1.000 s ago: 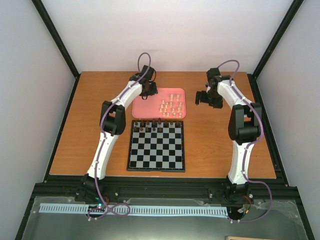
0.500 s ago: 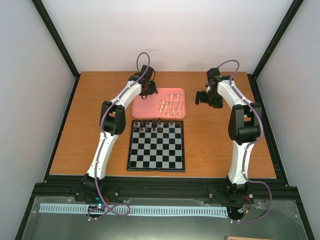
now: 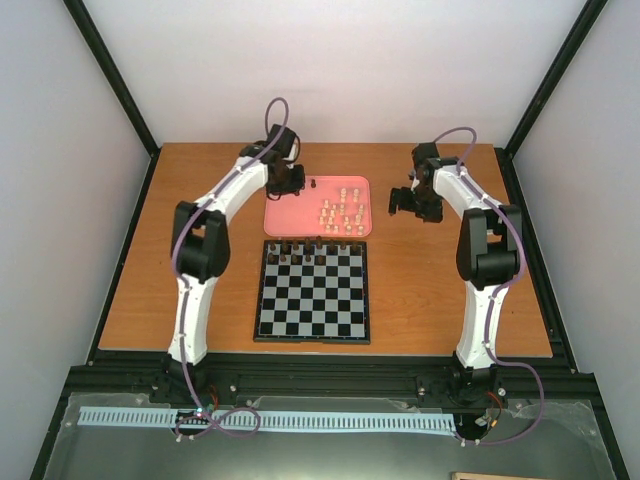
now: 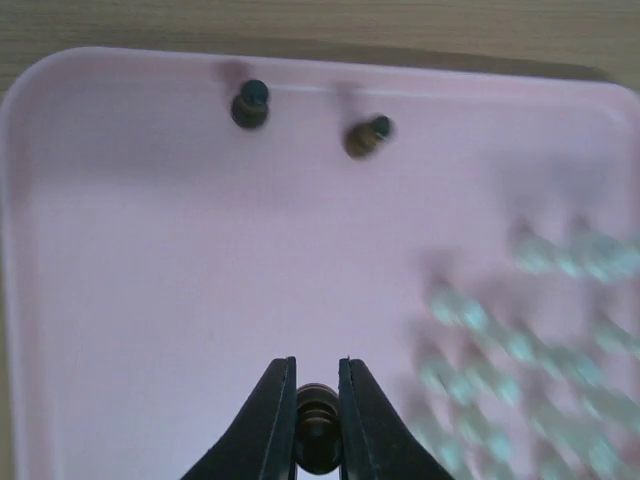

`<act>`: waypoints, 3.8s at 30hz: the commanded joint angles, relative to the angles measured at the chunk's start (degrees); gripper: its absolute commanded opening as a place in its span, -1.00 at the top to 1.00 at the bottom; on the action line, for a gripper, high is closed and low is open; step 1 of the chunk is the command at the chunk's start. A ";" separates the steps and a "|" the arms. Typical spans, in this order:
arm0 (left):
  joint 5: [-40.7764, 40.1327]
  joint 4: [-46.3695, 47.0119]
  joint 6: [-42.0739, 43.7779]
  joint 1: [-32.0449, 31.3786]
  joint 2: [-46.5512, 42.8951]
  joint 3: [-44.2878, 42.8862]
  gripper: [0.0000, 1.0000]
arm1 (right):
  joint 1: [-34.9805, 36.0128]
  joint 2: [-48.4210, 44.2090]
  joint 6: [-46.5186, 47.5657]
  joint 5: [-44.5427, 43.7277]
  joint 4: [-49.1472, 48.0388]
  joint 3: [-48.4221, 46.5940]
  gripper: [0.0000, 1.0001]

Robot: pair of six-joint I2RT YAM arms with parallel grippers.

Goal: Set up the chess pieces on the board
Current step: Pick up the chess piece from the storage box, then place the chess piece on the chessboard.

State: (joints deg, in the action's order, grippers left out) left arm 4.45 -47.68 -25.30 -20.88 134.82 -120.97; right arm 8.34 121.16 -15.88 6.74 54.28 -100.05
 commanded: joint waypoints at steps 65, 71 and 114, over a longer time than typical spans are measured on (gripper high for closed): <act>0.34 12.86 16.51 -22.18 -19.54 37.83 0.88 | 0.19 -8.36 -0.90 0.82 -8.87 16.45 -1.00; -0.03 13.00 16.42 -22.18 -19.53 37.99 0.79 | 0.19 -8.29 -0.84 0.95 -8.84 16.33 -1.00; -0.69 11.26 16.95 -22.18 -21.32 34.49 0.46 | 0.19 -8.35 -0.91 0.47 -7.43 13.51 -1.00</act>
State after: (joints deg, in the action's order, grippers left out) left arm 3.46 -35.73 -8.73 -42.57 115.13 -83.31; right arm 8.36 113.36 -16.99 7.94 45.78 -84.79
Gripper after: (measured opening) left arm 0.260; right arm 0.999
